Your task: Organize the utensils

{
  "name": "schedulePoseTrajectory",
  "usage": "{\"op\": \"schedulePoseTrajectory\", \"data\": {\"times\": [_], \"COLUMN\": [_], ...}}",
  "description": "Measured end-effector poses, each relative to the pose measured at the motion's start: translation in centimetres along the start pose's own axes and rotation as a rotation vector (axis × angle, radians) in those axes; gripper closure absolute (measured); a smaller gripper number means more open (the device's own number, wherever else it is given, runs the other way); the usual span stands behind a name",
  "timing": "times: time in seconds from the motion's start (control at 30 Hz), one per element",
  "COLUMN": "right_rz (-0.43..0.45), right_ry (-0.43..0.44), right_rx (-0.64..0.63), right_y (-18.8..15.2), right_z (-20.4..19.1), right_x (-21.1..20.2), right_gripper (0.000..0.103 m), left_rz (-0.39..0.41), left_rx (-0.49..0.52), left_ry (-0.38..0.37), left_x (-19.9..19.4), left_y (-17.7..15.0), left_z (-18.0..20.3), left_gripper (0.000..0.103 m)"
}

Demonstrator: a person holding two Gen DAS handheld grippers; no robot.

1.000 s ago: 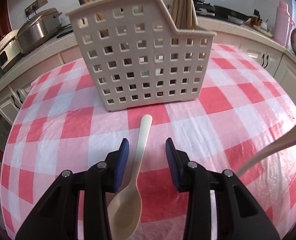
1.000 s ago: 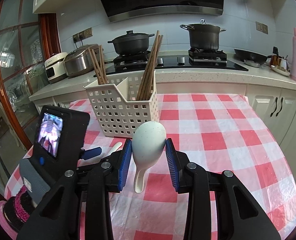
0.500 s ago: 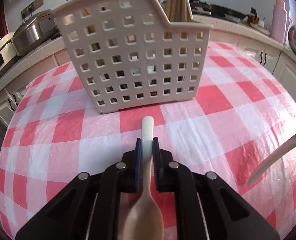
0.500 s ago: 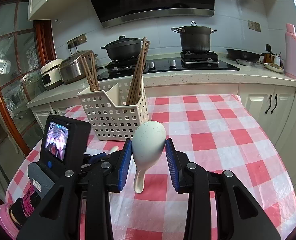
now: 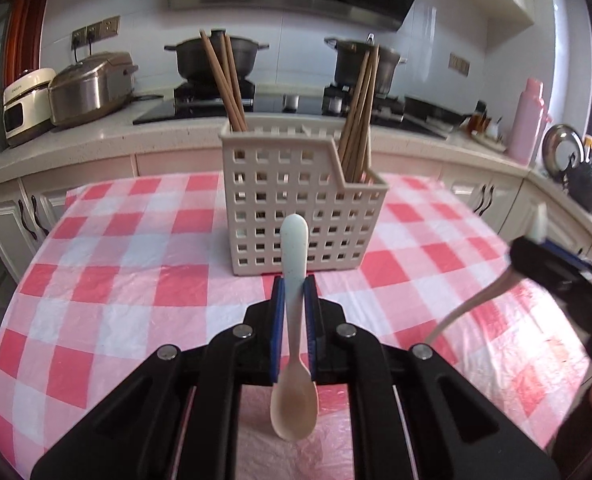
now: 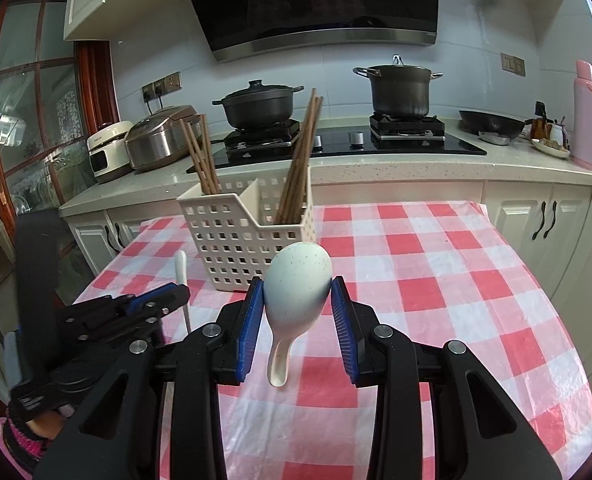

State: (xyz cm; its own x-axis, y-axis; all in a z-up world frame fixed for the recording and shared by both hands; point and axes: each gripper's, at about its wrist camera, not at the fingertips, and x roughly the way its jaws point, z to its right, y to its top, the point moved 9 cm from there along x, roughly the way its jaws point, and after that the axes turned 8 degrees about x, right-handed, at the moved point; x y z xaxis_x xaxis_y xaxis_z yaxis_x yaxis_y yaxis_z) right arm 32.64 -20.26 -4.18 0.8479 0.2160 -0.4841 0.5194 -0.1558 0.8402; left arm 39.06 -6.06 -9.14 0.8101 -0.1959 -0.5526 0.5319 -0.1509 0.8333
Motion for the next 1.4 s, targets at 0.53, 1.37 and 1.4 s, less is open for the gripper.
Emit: {"op": "schedulePoseTrajectory", "data": {"times": [0.53, 1.37, 1.4], "right_rz": [-0.017, -0.014, -0.013], "right_ry": [-0.033, -0.012, -0.013], "right_rx": [0.000, 0.027, 0.027], "right_y": [-0.1, 0.3, 0.3], "right_z": [0.0, 2.1, 2.1], "right_x": [1.2, 1.4, 1.4], "right_gripper": [0.069, 0.069, 0.069], "left_rz": [-0.142, -0.288, -0.271], "left_rx": [0.004, 0.045, 0.039], "left_ry": [-0.046, 0.058, 0.052], "left_x": [4.1, 10.5, 9.9], "left_y": [-1.8, -3.7, -3.7], "left_z": [0.0, -0.2, -0.3], "left_gripper": [0.071, 0.093, 0.093]}}
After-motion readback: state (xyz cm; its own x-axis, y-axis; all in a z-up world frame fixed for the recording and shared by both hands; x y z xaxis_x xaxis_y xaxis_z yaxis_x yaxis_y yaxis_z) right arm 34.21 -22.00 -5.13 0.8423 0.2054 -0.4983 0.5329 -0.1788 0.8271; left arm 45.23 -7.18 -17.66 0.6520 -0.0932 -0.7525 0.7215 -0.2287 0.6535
